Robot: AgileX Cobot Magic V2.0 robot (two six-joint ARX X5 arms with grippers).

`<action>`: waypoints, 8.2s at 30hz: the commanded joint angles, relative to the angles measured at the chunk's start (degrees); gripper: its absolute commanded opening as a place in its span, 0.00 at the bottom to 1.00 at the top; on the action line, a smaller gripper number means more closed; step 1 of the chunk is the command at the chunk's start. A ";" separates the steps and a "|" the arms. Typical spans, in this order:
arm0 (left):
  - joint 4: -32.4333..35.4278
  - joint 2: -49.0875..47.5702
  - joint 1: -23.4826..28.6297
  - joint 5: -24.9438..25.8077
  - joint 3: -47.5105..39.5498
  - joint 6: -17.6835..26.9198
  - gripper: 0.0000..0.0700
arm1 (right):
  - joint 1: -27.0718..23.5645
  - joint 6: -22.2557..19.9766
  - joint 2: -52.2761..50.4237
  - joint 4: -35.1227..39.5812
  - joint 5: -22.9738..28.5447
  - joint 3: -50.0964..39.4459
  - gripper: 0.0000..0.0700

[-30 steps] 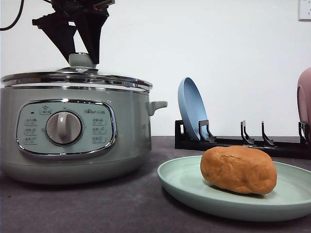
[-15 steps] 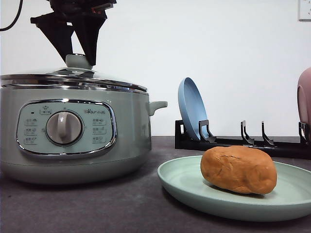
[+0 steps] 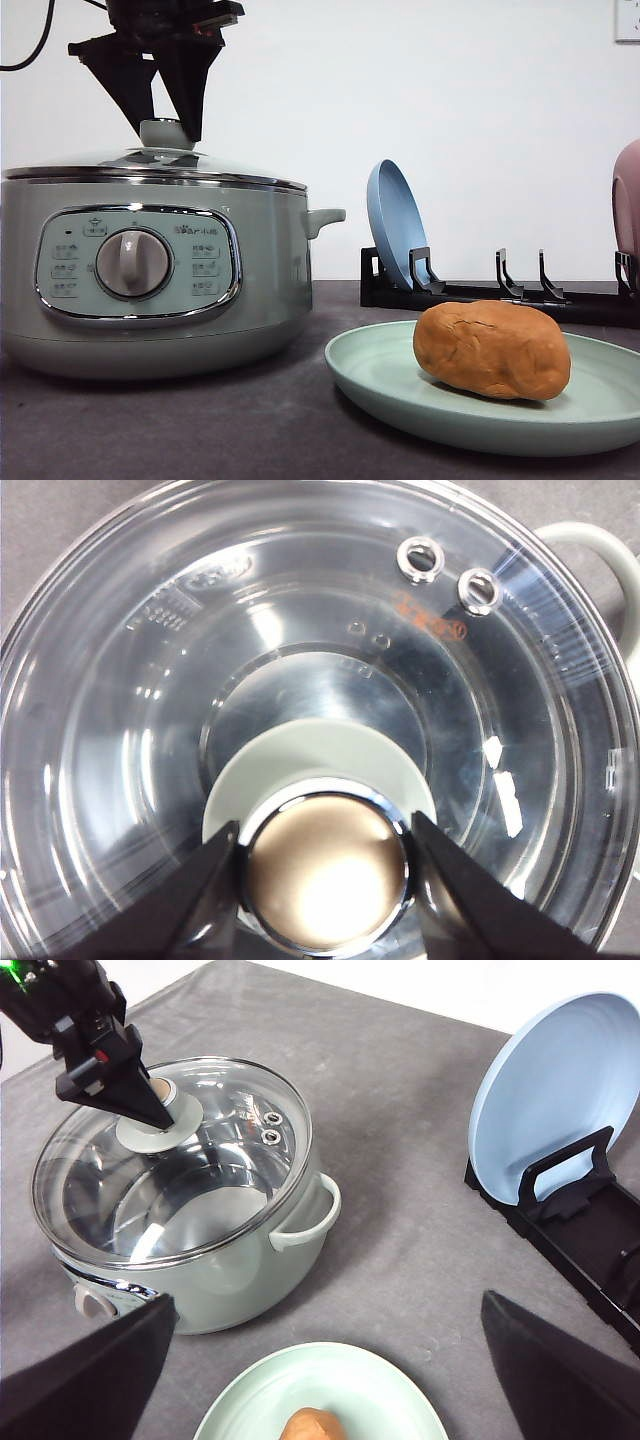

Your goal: Transfer potato from steamer to green plate

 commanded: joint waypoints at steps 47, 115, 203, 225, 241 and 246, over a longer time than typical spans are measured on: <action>-7.41 -25.64 -1.25 11.69 2.02 -0.41 0.73 | 0.28 2.37 0.37 -16.93 -7.72 1.14 0.88; 44.45 -67.42 24.62 4.62 -40.02 2.98 0.02 | 0.28 0.21 0.24 -18.79 -9.27 1.14 0.00; 63.98 -103.91 30.86 -8.06 -108.05 -1.96 0.02 | -11.45 -3.86 -13.15 -8.31 -8.57 -1.39 0.00; 63.95 -103.91 30.88 -8.06 -108.05 -1.96 0.02 | -21.88 -0.43 -47.42 37.23 12.09 -51.77 0.00; 63.97 -103.91 30.86 -8.06 -108.05 -1.96 0.02 | -21.90 2.54 -53.28 33.39 12.24 -62.77 0.00; 63.95 -103.91 30.86 -8.06 -108.03 -1.96 0.02 | -21.90 2.61 -53.40 27.33 12.12 -62.77 0.00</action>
